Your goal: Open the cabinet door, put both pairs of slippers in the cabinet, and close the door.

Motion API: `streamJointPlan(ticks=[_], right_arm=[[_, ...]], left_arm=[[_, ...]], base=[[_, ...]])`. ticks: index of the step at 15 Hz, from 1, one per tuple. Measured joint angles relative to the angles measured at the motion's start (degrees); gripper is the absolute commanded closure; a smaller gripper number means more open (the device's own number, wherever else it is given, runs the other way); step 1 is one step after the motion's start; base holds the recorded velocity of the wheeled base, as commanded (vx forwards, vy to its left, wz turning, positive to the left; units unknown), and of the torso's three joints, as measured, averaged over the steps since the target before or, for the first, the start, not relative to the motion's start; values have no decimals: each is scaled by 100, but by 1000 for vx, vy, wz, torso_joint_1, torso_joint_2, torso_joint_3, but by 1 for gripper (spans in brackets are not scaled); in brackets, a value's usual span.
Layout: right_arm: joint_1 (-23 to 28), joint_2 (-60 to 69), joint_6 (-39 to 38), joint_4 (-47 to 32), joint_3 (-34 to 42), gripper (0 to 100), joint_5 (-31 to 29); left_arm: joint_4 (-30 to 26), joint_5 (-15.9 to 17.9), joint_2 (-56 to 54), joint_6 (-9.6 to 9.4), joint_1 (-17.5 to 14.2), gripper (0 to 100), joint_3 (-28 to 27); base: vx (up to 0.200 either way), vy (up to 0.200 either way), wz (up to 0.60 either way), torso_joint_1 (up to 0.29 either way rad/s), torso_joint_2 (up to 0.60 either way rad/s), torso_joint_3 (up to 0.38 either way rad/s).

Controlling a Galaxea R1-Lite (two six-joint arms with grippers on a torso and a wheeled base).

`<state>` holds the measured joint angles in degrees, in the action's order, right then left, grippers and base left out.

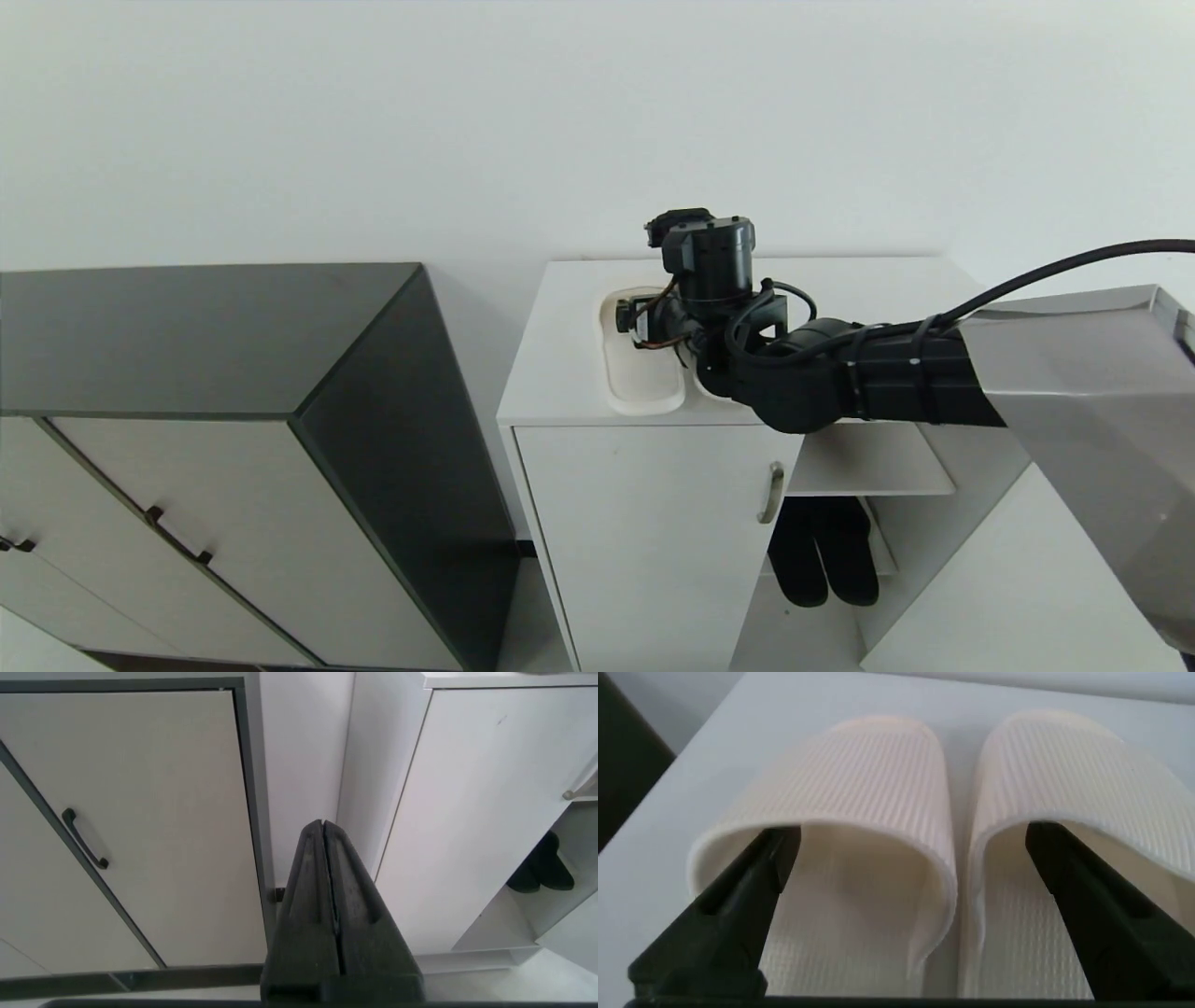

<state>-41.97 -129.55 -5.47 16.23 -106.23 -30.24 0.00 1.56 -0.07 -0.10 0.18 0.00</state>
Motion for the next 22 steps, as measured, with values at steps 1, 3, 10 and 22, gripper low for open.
streamJointPlan(ticks=[1,3,10,22], right_arm=[[18,-80,9,-16,-143,100,0],[33,-187,33,-46,-256,100,-7],[-44,-68,143,-50,-236,100,-330],[-879,2525,96,835,3730,100,-325]], left_arm=[[0,-1,0,0,0,100,0],[0,-4,0,0,-2,100,0],[0,-6,0,10,0,100,0],[0,-6,0,17,0,100,0]], base=[[0,0,0,0,0,0],[0,0,0,0,0,0],[0,0,0,0,0,0],[0,0,0,0,0,0]])
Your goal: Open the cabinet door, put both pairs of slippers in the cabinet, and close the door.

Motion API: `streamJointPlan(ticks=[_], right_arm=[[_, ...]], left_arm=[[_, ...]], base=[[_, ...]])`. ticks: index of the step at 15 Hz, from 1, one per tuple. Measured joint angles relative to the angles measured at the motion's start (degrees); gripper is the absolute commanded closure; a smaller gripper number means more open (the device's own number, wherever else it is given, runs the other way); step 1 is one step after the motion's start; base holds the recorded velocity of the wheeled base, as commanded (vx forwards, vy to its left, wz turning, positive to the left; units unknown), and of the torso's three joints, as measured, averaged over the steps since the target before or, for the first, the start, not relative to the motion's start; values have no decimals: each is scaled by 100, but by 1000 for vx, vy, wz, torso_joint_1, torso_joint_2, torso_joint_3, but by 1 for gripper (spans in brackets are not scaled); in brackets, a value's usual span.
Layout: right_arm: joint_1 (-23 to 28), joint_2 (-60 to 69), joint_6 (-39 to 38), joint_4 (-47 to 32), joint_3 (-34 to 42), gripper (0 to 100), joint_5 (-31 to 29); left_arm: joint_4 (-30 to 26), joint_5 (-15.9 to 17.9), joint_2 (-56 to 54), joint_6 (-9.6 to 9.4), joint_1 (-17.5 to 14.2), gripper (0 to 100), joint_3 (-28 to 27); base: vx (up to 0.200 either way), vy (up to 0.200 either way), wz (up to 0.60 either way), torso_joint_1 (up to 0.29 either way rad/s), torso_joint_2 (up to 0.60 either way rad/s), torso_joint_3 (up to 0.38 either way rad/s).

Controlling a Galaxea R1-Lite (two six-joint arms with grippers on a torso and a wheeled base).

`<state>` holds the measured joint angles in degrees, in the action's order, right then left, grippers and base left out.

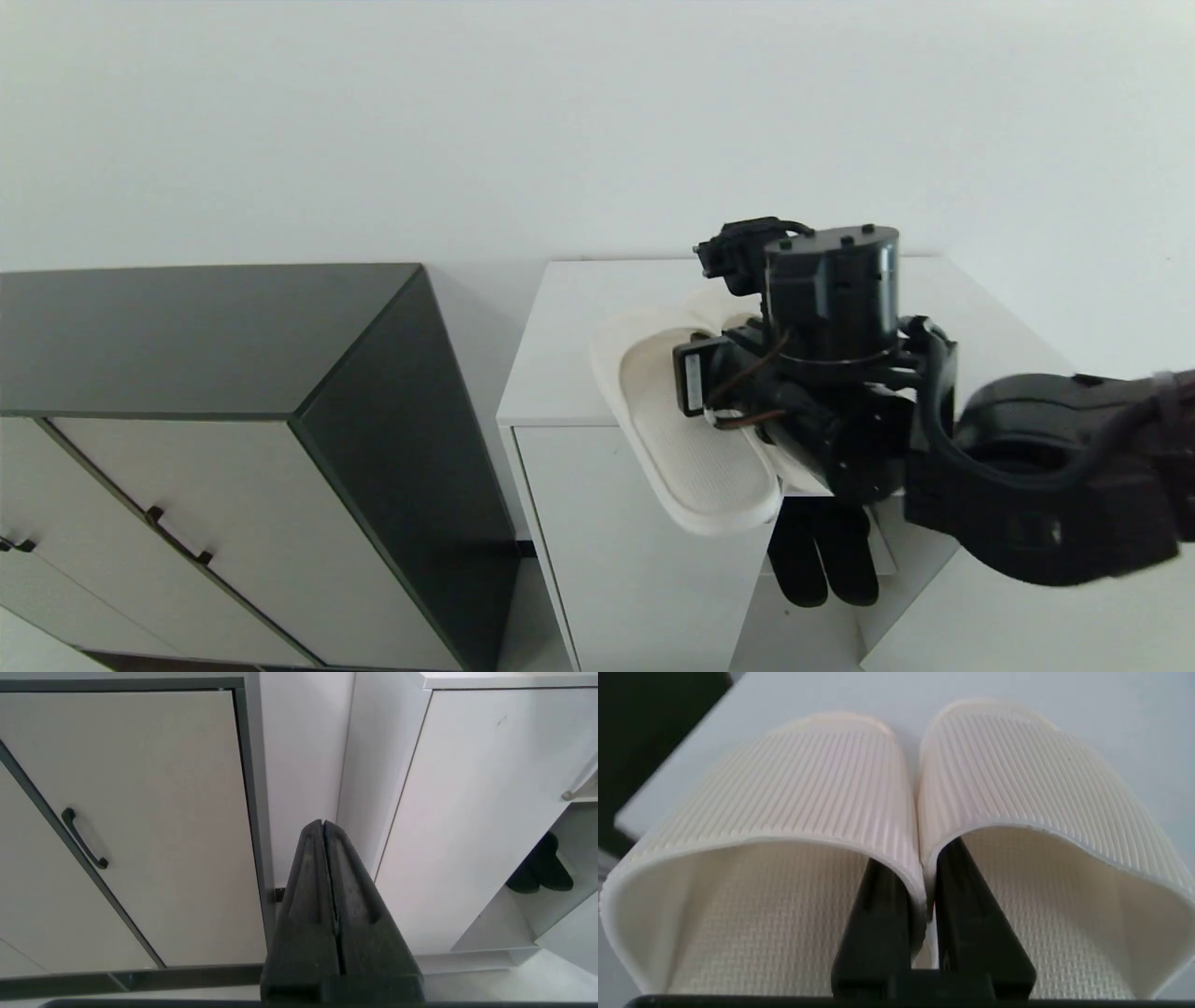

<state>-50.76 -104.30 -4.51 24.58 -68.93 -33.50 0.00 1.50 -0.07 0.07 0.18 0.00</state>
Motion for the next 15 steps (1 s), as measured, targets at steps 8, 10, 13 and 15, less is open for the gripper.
streamJointPlan(ticks=[8,10,13,15], right_arm=[[-190,987,-216,367,1443,100,71],[-194,1020,-216,374,1485,100,66],[-210,1029,-218,378,1510,100,66],[-207,1034,-216,389,1524,100,68]], left_arm=[[0,-5,0,0,0,100,0],[0,-5,0,0,0,100,0],[0,-5,0,9,2,100,0],[0,-9,0,9,2,100,0]], base=[[-25,0,0,0,1,0],[-200,0,0,12,5,2],[-200,0,0,-2,-1,7],[-200,0,0,-5,5,0]])
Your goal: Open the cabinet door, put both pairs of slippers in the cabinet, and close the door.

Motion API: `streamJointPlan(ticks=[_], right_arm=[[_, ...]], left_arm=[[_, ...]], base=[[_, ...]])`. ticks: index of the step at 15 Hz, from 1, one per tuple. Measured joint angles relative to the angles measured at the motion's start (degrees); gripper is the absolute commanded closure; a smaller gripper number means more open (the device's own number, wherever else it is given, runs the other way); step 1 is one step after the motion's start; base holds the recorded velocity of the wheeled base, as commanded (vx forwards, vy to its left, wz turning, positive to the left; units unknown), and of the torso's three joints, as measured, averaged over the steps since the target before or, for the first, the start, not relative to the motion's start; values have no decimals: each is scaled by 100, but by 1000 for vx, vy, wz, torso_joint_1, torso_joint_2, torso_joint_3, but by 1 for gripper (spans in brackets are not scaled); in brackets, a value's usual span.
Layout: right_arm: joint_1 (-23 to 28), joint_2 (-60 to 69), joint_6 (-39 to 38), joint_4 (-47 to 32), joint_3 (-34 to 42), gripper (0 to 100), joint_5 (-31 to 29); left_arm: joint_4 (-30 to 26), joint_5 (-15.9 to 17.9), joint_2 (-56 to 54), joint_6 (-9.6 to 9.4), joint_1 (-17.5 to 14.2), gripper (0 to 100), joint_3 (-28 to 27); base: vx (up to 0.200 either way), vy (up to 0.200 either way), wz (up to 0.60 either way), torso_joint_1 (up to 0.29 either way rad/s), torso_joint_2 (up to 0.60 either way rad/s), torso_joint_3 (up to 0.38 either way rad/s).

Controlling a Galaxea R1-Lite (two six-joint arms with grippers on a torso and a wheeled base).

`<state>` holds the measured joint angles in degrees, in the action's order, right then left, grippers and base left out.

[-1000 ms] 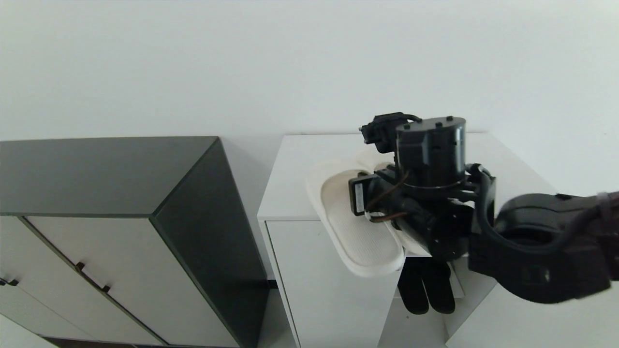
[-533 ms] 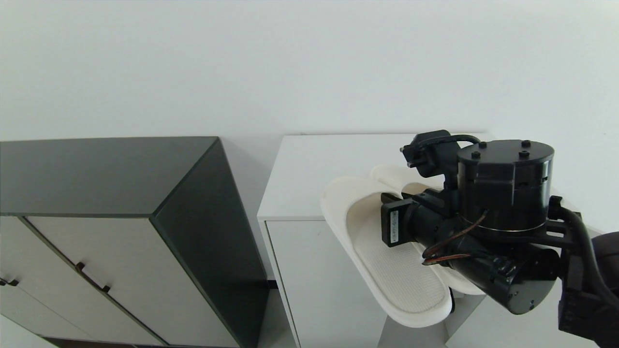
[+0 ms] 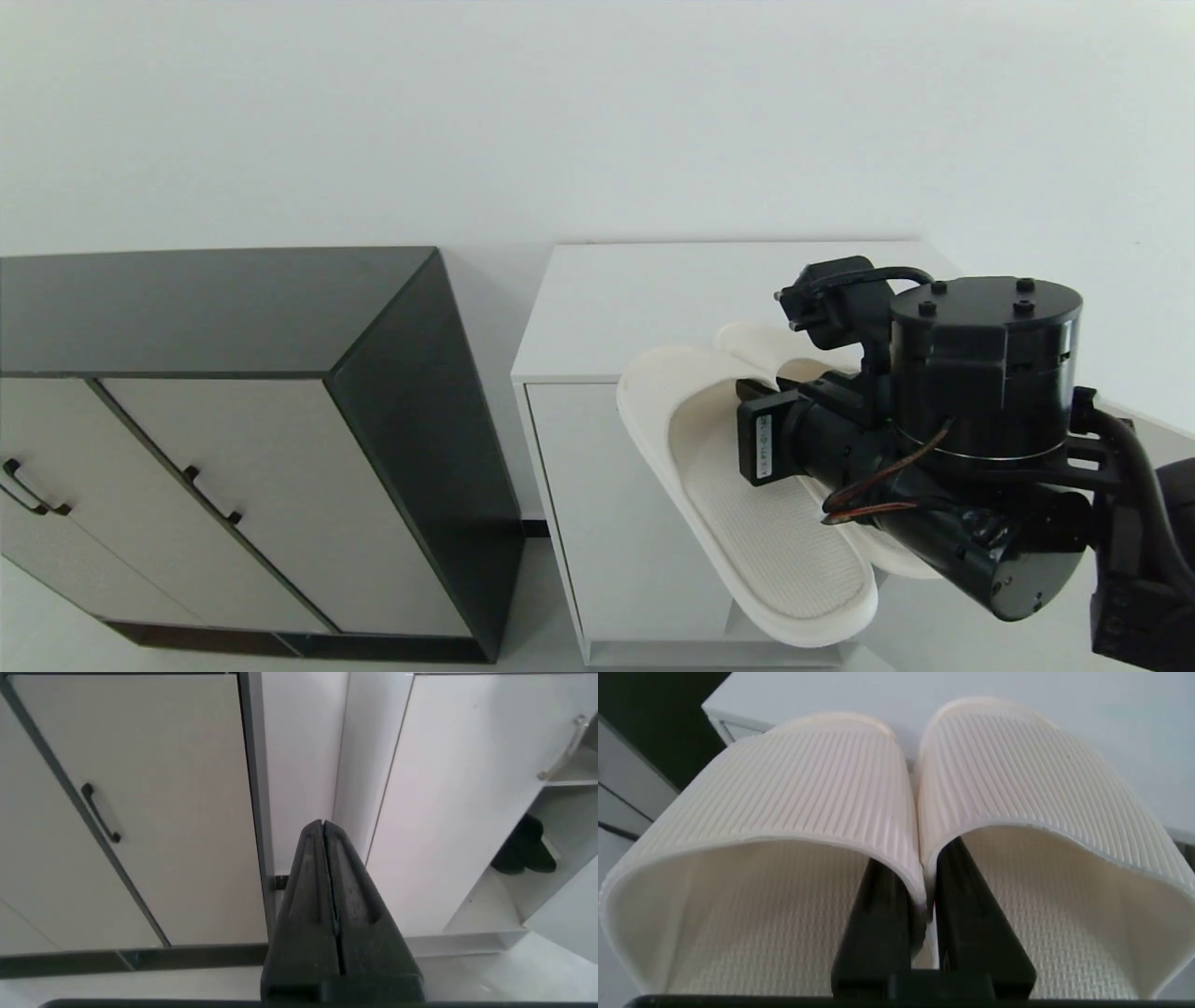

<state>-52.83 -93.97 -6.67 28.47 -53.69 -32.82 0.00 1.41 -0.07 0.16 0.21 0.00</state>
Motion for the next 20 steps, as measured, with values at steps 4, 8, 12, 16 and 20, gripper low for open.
streamJointPlan(ticks=[4,8,12,16,20], right_arm=[[5,2,-2,20,7,100,-2],[-5,6,5,27,28,100,-20],[-2,28,7,54,30,100,-44],[9,23,10,93,33,100,-44],[5,20,7,88,50,100,-40]], left_arm=[[0,-7,0,46,4,100,0],[0,-9,0,60,-2,100,0],[0,-9,0,55,-5,100,0],[0,-2,0,46,-2,100,0],[0,0,0,28,-2,100,0]], base=[[-200,0,0,2,-1,5],[0,0,0,0,0,0],[0,0,0,0,0,0],[0,0,0,0,0,0],[0,-50,0,1,-1,1]])
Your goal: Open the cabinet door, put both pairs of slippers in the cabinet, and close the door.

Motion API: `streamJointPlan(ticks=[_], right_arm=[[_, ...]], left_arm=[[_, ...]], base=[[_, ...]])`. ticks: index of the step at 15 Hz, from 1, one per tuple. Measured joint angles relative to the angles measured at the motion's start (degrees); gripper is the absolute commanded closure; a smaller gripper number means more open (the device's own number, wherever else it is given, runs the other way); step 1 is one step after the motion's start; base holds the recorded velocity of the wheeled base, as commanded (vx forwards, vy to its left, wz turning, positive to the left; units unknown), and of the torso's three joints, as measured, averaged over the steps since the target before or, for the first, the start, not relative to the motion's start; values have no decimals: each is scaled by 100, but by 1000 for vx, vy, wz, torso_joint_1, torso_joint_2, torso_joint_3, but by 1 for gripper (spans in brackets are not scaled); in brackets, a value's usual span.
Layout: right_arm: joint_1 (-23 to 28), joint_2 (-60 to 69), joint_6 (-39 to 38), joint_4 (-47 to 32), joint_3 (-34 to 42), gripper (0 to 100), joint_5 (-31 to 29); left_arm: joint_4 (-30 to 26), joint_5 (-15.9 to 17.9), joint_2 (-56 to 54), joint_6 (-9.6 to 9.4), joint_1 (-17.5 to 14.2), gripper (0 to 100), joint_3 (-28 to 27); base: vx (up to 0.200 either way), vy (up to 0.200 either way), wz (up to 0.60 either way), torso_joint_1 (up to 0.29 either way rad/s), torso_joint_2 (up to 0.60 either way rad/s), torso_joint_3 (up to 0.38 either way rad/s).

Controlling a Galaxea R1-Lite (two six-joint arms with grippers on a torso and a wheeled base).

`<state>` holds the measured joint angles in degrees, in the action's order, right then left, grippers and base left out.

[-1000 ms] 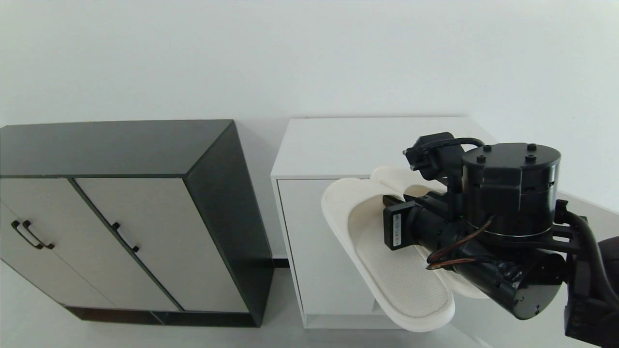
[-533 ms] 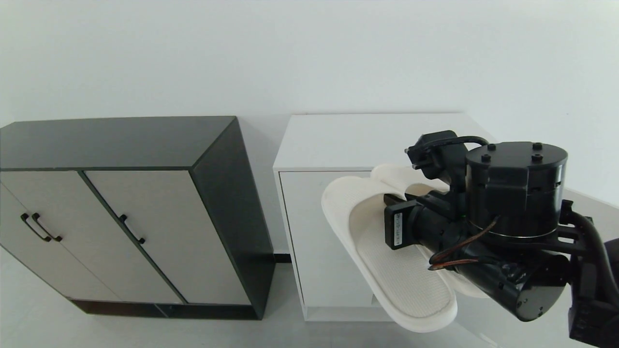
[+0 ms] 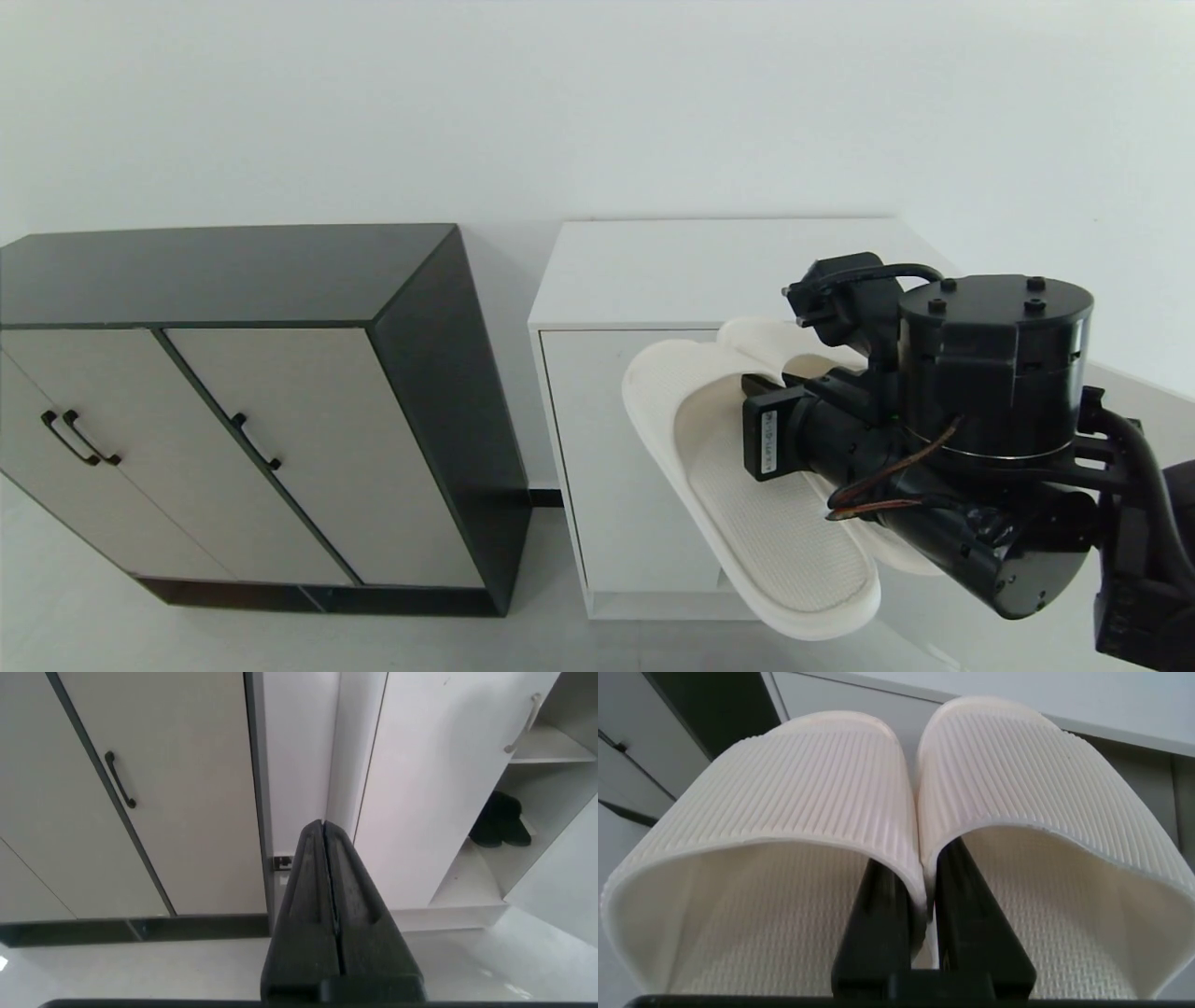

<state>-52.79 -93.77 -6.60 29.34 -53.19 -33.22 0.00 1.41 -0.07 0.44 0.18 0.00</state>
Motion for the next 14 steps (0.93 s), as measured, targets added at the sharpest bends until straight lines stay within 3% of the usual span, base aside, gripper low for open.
streamJointPlan(ticks=[14], right_arm=[[4,-22,2,0,11,100,2]], left_arm=[[0,9,0,-62,0,100,0]], base=[[0,-200,0,1,3,3]])
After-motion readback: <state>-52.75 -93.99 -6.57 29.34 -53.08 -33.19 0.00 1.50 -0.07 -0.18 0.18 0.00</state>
